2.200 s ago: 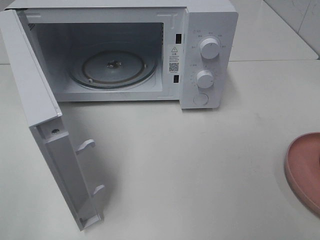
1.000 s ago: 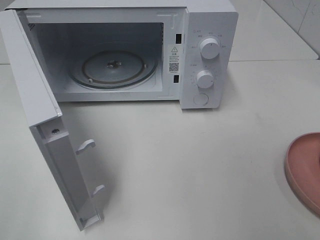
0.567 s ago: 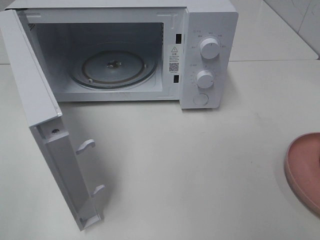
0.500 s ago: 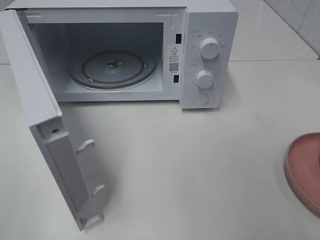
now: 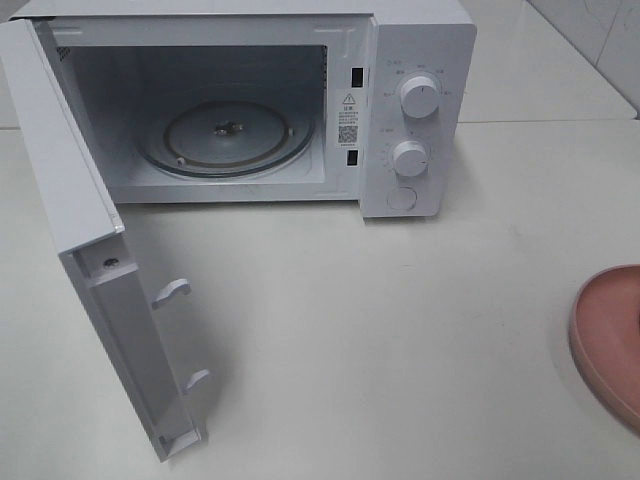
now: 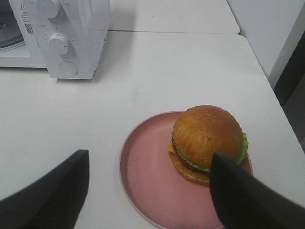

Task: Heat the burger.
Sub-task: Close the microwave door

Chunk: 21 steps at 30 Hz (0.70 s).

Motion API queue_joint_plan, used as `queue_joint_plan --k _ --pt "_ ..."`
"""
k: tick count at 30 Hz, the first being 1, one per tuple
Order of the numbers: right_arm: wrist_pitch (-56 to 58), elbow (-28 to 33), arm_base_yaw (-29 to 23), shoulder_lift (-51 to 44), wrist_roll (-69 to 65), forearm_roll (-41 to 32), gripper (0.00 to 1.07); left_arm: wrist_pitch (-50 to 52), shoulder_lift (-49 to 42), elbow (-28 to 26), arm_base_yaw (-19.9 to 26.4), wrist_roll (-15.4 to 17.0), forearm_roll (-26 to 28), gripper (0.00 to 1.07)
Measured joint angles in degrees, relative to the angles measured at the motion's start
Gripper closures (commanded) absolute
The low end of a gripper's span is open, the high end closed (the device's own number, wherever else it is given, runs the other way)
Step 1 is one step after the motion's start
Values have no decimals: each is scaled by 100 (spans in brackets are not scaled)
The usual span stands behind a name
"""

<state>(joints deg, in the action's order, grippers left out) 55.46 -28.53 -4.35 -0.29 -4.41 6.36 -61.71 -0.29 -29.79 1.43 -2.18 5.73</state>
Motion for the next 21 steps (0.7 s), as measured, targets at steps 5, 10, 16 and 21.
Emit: queue_joint_plan --k 5,10,16,21 --pt "0 0 0 0 0 0 40 0 0 0 0 23 23 6" --pt "0 0 0 0 0 0 40 0 0 0 0 29 149 6" --pt "0 0 0 0 0 0 40 6 6 -6 0 29 155 8" --pt "0 0 0 0 0 0 40 350 355 -172 0 40 183 19"
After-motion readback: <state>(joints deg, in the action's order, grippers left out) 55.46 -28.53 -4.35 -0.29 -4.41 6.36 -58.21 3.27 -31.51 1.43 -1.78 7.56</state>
